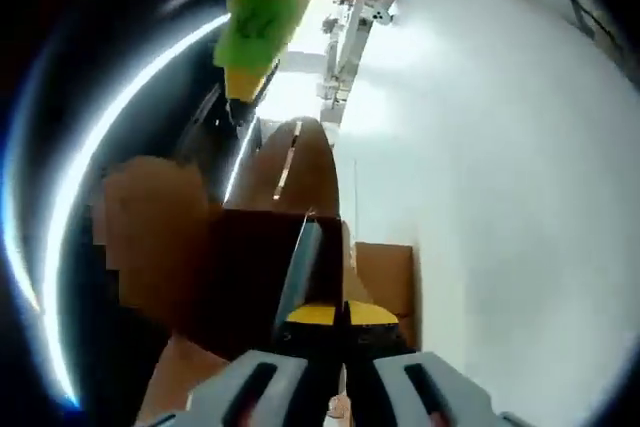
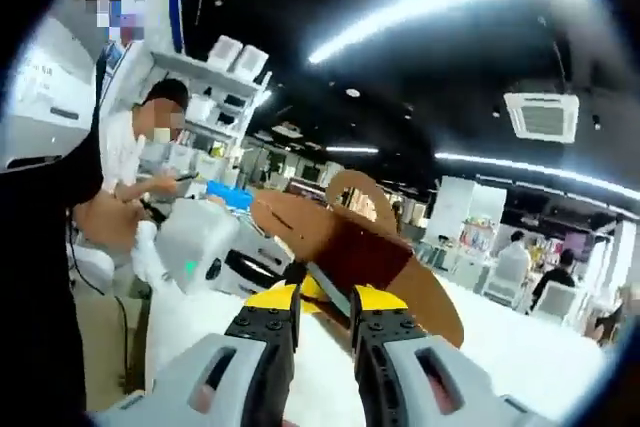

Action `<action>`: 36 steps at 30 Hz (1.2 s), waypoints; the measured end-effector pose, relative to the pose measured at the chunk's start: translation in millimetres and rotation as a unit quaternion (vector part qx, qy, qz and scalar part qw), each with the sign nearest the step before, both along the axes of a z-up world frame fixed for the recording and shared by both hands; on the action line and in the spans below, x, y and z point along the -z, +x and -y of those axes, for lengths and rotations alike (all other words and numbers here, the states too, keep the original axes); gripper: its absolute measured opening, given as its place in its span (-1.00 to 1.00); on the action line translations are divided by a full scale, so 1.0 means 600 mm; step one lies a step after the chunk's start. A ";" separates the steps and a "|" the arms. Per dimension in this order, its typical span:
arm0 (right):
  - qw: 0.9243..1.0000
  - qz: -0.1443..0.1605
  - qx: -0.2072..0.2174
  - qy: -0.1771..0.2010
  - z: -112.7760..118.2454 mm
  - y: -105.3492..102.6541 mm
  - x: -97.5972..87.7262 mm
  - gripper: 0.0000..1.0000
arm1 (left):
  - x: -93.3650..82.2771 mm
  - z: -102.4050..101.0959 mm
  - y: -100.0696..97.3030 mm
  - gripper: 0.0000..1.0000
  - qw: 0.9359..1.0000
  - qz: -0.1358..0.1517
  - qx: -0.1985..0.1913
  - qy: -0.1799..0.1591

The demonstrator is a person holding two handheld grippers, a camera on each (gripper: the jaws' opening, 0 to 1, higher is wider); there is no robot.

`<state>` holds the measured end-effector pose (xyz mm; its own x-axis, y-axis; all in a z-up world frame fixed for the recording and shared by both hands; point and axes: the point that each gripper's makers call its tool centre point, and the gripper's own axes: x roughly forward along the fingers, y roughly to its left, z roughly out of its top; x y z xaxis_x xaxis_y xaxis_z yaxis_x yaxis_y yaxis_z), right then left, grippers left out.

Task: Pick up one paper box from the group, open the paper box, and remove the item inside

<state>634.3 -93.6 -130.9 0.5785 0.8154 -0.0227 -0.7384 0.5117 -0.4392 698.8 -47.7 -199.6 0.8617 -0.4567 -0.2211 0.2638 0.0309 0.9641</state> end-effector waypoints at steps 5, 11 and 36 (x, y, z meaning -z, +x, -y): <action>0.998 0.021 0.008 -0.061 -0.020 -0.001 0.025 -0.60 | 0.029 0.017 -0.036 -0.94 0.997 -0.068 0.022 -0.021; 0.985 0.043 0.019 -0.163 -0.030 0.009 0.070 -0.64 | 0.042 0.023 -0.051 -0.94 0.997 -0.071 0.028 -0.012; 0.926 -0.017 -0.075 -0.370 -0.043 0.019 0.149 -0.82 | 0.079 0.034 -0.102 -0.93 0.974 -0.207 0.059 -0.068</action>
